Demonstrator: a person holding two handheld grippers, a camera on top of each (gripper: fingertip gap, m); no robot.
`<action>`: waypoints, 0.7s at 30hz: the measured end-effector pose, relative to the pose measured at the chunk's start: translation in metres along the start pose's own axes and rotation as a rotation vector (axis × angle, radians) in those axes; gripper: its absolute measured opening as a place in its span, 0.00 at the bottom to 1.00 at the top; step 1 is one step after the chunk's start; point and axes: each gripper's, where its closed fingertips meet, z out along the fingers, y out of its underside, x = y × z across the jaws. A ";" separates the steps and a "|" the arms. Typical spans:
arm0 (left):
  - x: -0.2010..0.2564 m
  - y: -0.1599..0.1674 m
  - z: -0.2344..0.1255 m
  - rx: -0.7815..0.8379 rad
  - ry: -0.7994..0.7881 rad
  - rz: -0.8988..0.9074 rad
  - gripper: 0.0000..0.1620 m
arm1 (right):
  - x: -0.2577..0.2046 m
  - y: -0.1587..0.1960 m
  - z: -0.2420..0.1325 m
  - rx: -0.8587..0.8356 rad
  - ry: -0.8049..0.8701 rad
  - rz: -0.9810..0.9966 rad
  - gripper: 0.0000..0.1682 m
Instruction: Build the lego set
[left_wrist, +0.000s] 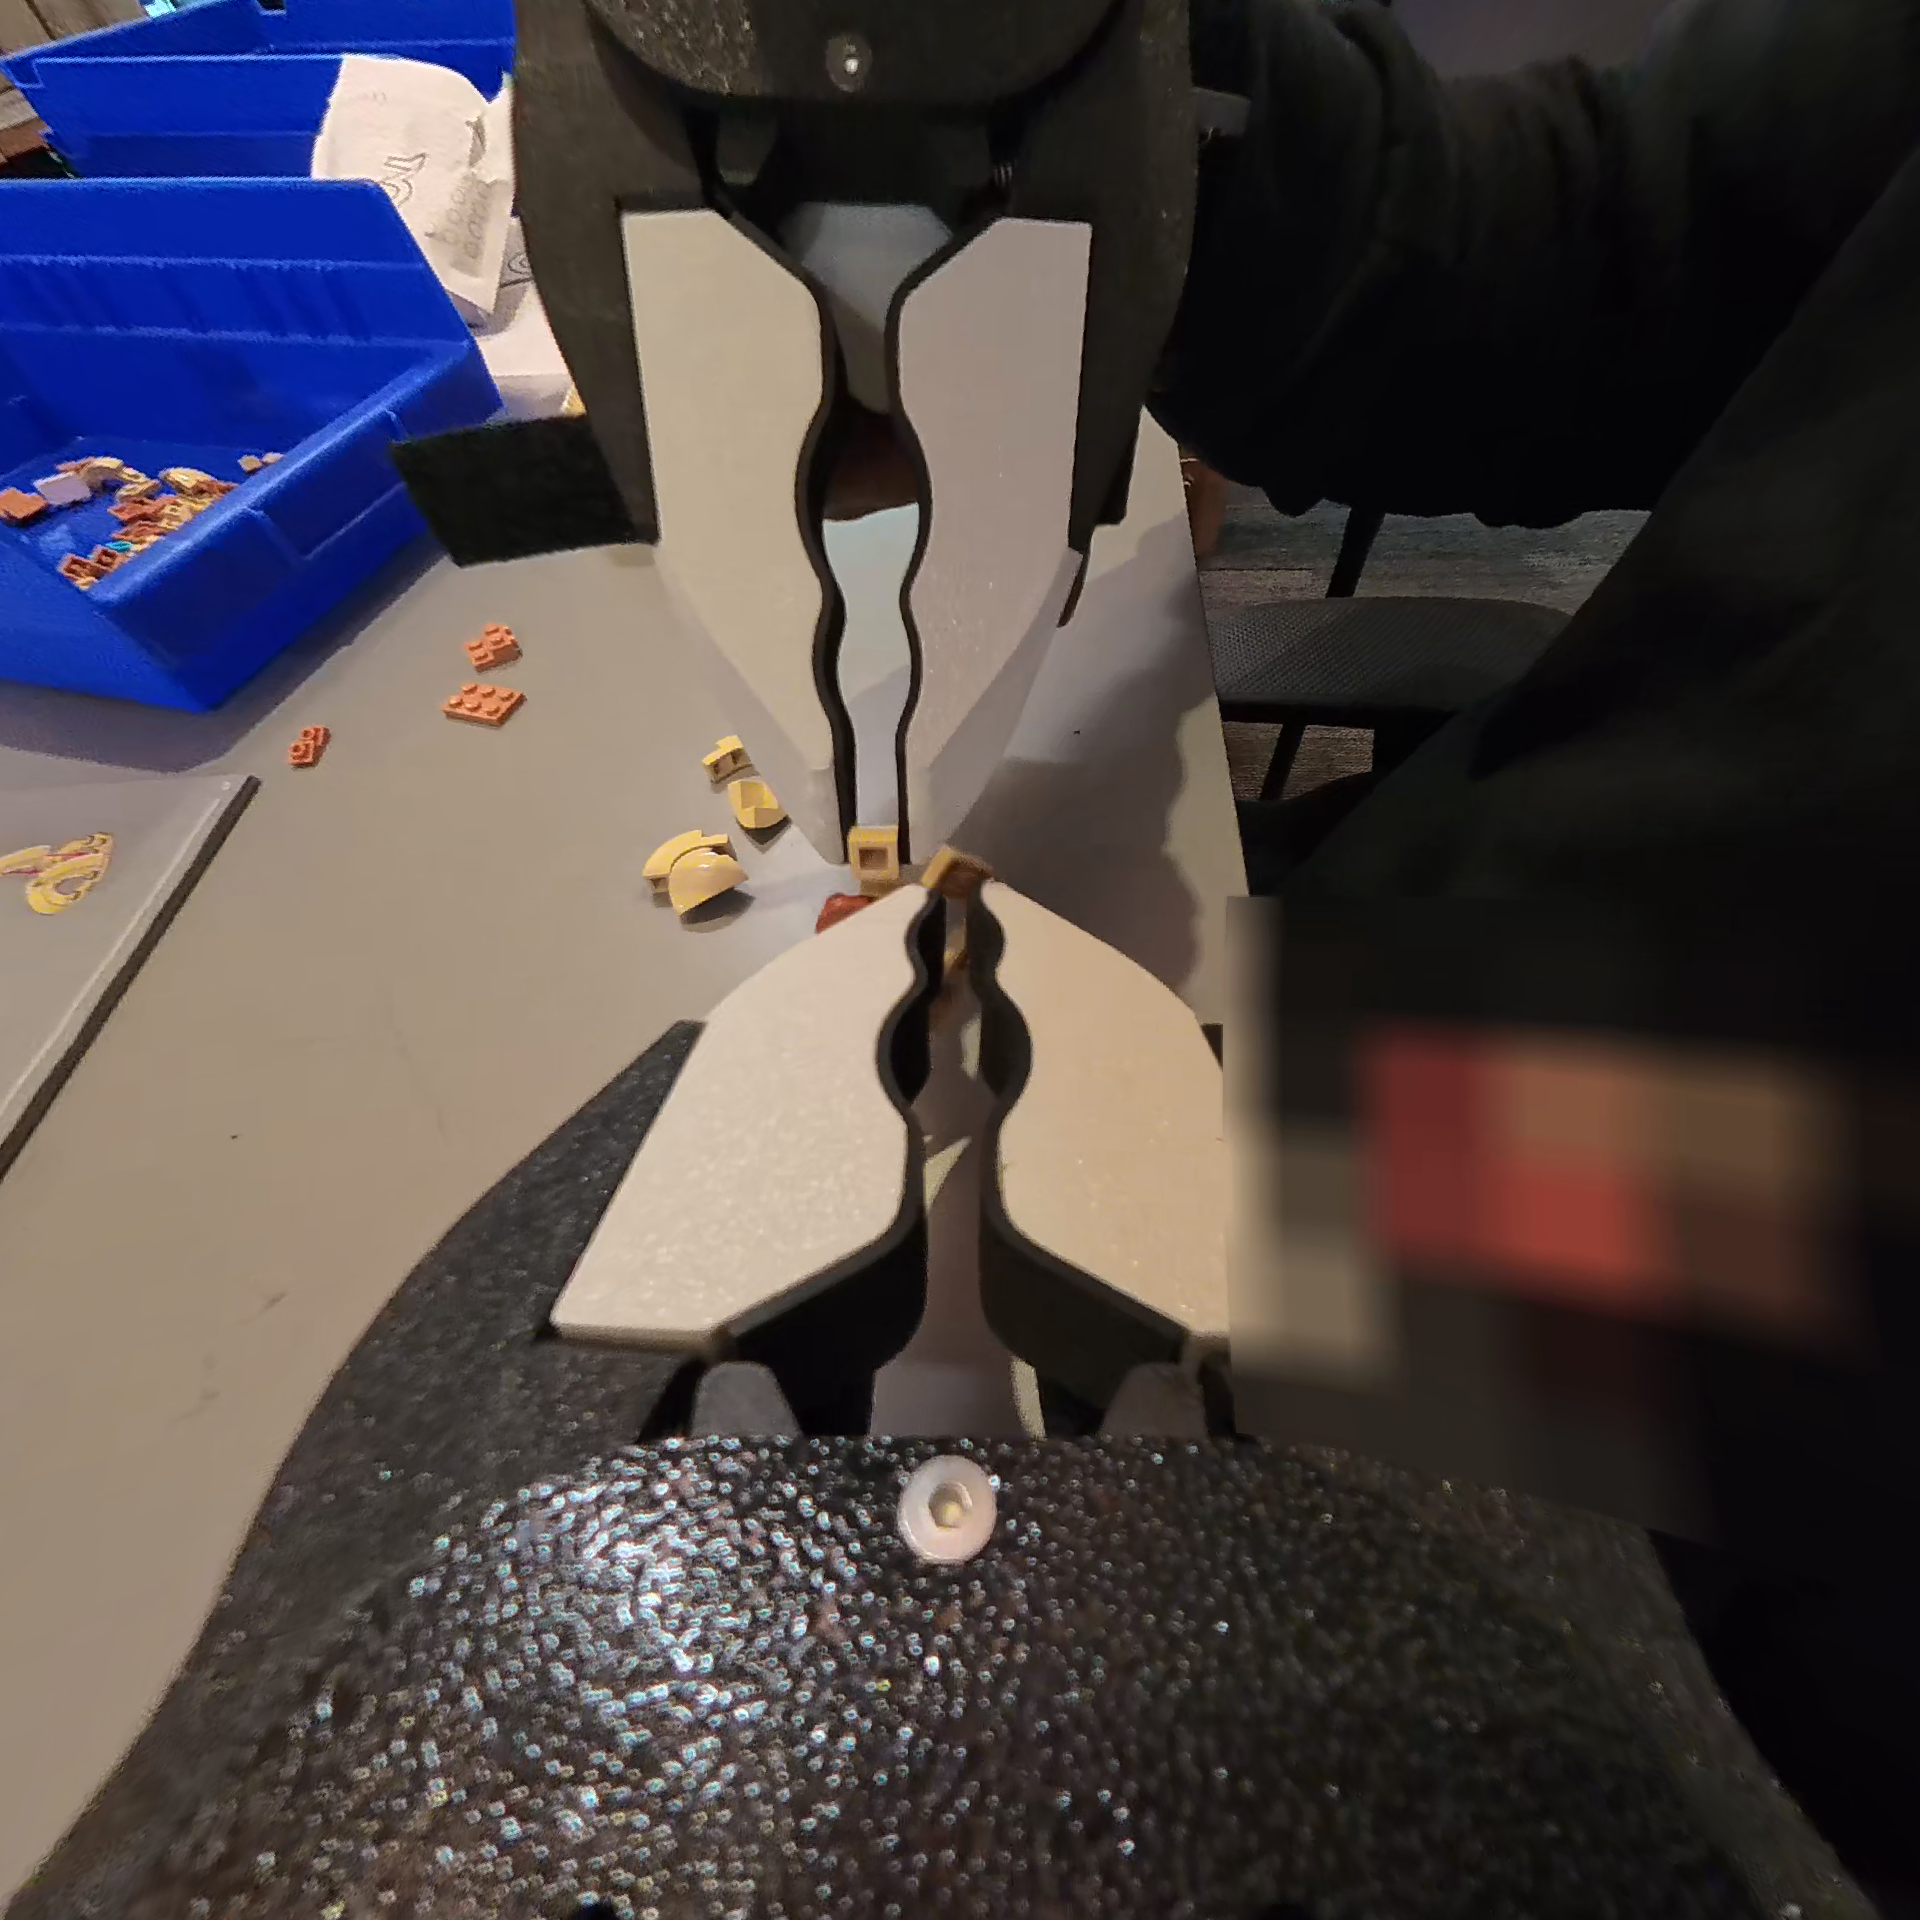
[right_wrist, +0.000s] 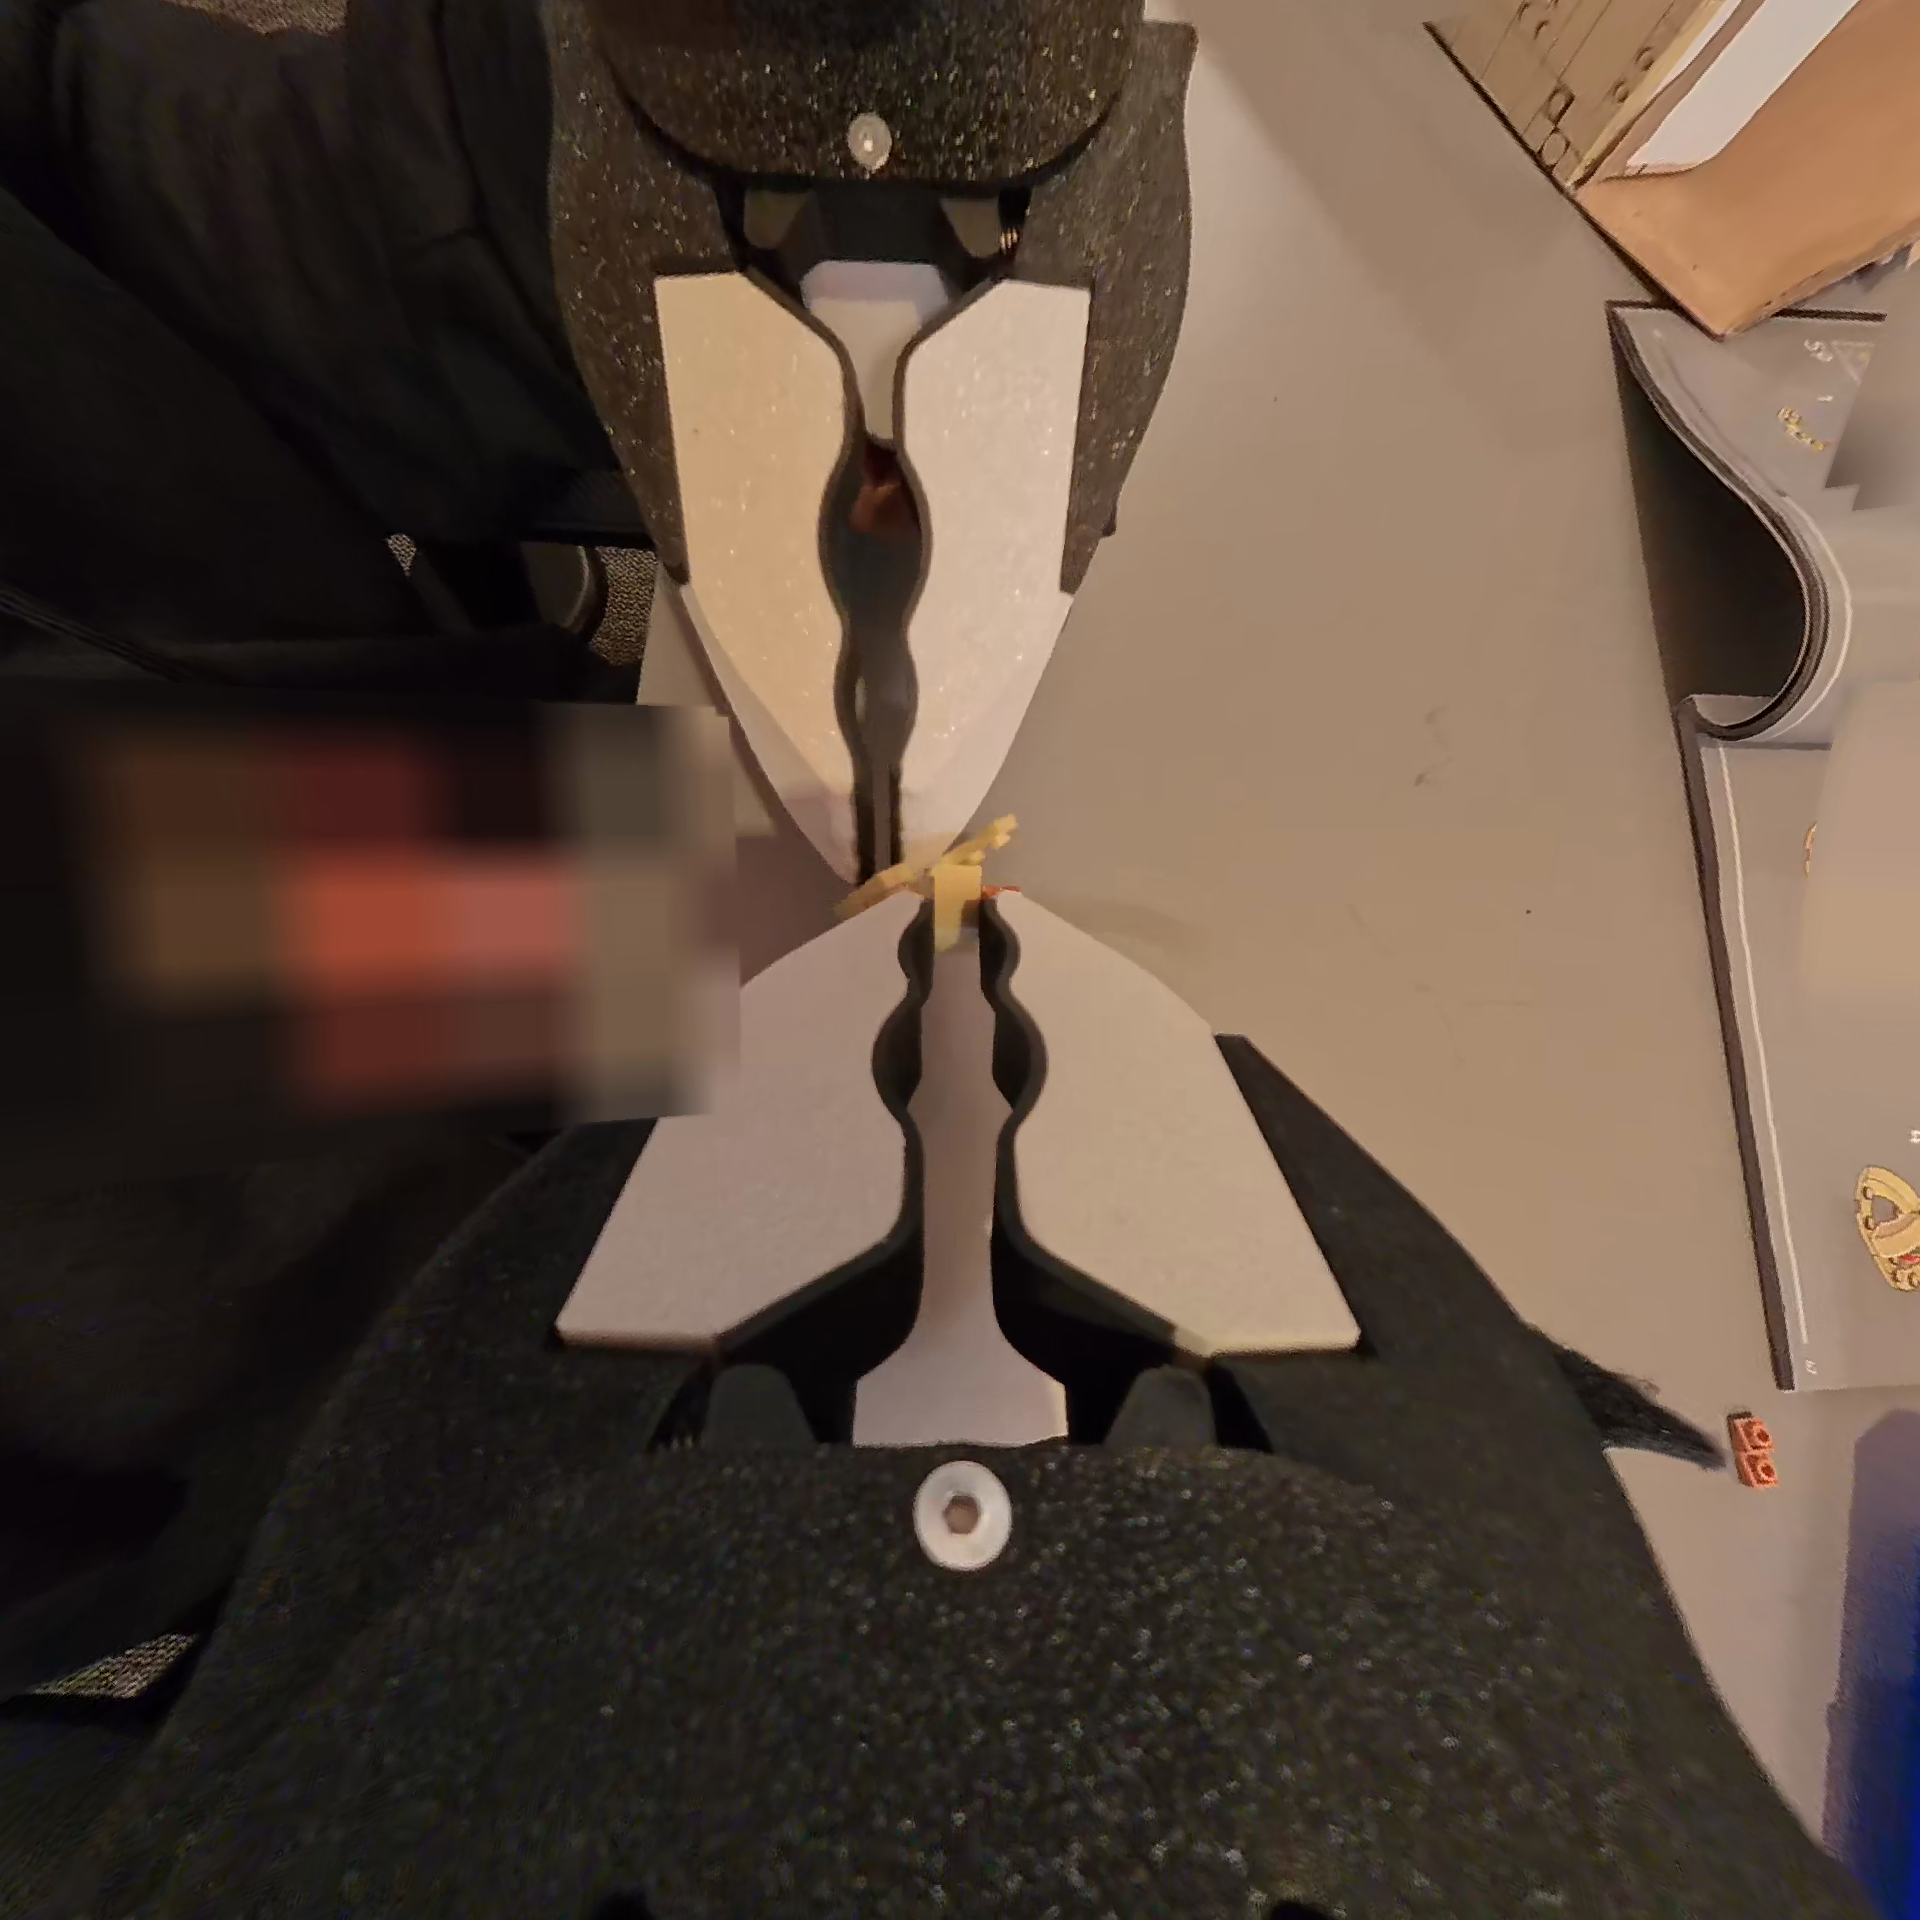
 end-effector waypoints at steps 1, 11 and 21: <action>-0.001 0.001 0.001 -0.002 0.000 -0.005 0.02 | 0.000 0.001 0.001 -0.001 0.003 0.003 0.05; -0.008 0.000 0.004 0.012 -0.022 -0.053 0.00 | 0.009 -0.002 -0.001 0.062 0.069 0.066 0.04; -0.010 -0.005 0.007 0.063 -0.008 -0.094 0.00 | 0.017 0.001 -0.005 0.105 0.180 0.087 0.04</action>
